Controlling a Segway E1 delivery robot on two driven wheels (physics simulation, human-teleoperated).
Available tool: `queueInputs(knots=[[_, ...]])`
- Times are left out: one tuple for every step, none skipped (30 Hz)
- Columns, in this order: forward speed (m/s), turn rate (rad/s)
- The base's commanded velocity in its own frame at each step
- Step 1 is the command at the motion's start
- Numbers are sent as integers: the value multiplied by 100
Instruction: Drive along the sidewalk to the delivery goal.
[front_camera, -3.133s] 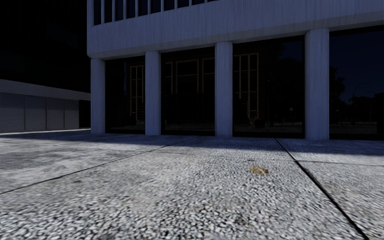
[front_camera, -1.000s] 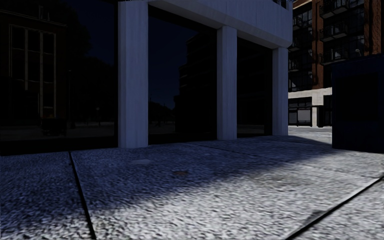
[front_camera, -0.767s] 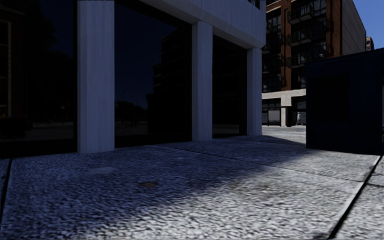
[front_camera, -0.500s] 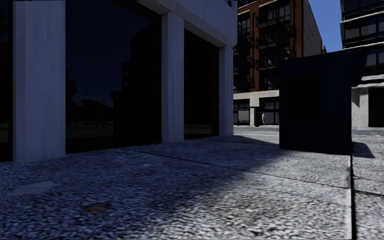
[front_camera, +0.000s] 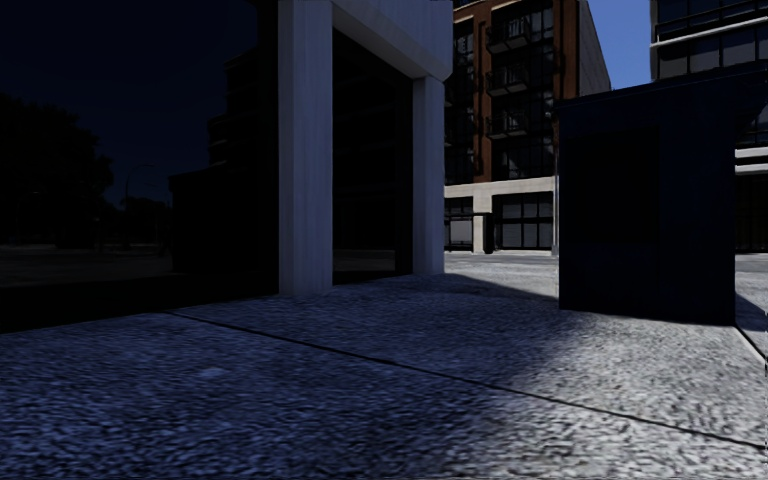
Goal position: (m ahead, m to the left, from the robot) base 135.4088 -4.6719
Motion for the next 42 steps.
queueInputs(knots=[[200,0],[200,0],[200,0],[200,0],[200,0],[200,0],[200,0],[200,0],[200,-1],[200,-5],[200,-7],[200,-7],[200,-12],[200,-24],[200,-32],[200,-32],[200,-36],[200,-37],[200,-37],[200,-37],[200,-37],[200,-37],[200,-37],[200,-37],[200,-37],[200,-37],[200,-37],[200,-37],[200,-37],[200,-37],[200,-37],[200,-37],[200,-37],[200,-38],[200,-40],[200,-40],[200,-40],[200,-41],[200,-41],[200,-41],[200,-41],[200,-41]])
